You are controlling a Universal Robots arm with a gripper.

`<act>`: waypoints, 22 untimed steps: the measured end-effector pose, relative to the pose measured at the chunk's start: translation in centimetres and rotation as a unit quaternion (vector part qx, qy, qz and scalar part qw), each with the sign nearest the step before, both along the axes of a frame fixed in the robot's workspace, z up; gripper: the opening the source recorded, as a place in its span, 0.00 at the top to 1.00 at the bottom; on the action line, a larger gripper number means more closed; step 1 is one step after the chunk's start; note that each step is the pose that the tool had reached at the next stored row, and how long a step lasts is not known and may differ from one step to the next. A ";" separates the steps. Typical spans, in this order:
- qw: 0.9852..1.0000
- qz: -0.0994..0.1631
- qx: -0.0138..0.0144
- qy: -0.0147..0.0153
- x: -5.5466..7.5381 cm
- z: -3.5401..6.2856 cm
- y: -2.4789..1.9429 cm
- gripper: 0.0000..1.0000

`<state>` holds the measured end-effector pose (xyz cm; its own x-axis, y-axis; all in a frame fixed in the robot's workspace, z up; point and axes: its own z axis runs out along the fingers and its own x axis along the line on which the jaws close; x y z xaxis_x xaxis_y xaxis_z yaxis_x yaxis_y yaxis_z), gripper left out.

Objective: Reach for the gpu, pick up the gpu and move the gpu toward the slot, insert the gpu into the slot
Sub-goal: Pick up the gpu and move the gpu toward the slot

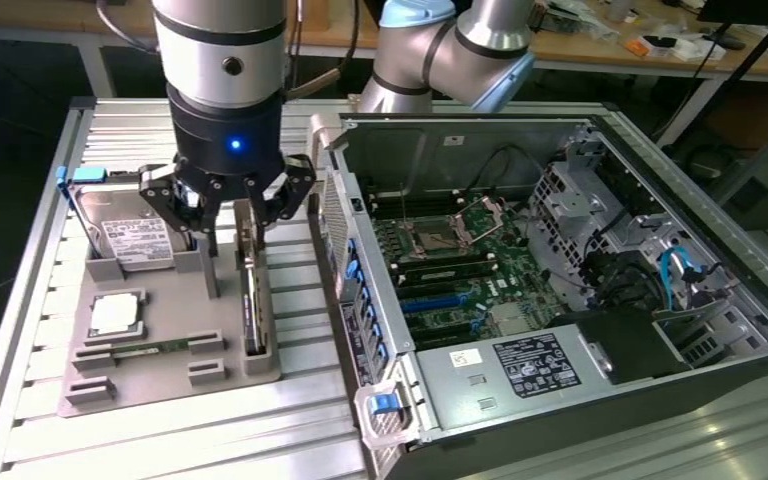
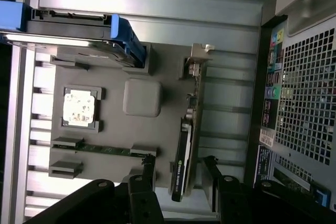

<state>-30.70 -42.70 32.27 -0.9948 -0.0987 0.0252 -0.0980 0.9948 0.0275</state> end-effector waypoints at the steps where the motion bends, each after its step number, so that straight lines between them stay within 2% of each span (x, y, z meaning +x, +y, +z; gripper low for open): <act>1: 1.000 0.001 0.000 0.000 0.1 -0.18 0.00 0.52; 9: 1.000 0.002 0.000 0.000 0.2 -1.79 -0.07 0.52; 22: 1.000 -0.029 0.000 0.000 0.3 -4.18 -0.20 0.52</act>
<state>-30.40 -42.90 28.10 -0.9988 -0.0417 0.0252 -0.0410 0.9988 0.0275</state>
